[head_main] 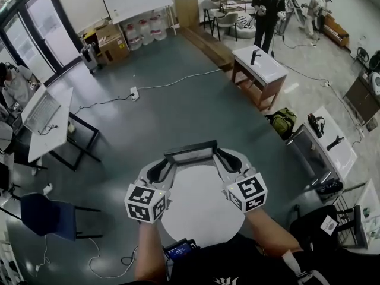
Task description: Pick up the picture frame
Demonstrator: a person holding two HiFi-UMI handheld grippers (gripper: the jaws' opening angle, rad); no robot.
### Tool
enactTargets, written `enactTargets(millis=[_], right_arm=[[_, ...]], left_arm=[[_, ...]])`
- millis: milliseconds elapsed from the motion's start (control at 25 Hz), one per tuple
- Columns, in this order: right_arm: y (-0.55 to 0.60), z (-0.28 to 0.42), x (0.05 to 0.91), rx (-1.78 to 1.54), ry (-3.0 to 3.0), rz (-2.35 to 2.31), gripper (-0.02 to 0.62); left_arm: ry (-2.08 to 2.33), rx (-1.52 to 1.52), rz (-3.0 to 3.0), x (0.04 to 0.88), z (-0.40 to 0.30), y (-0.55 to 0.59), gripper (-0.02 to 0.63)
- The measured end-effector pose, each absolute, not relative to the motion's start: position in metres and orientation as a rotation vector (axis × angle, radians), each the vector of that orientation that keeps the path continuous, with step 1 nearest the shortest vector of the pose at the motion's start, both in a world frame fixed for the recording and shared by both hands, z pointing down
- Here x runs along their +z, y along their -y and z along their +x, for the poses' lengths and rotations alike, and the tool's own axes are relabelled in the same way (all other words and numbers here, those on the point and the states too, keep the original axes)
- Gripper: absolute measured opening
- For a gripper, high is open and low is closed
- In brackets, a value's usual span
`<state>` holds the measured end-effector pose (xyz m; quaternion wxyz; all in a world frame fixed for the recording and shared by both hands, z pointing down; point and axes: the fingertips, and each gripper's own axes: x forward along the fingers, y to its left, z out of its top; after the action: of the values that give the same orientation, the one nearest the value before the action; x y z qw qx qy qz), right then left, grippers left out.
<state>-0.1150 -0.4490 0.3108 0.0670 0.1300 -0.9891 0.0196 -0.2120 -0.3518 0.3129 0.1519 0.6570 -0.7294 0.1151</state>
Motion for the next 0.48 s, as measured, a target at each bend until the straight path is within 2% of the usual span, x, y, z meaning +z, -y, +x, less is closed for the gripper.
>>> enactTargets(millis=[480], right_arm=[[0.442, -0.09, 0.211, -0.11, 3.122, 0.424, 0.044]], left_arm=[[2.257, 0.339, 2.021, 0.205, -0.19, 0.348, 0.097]])
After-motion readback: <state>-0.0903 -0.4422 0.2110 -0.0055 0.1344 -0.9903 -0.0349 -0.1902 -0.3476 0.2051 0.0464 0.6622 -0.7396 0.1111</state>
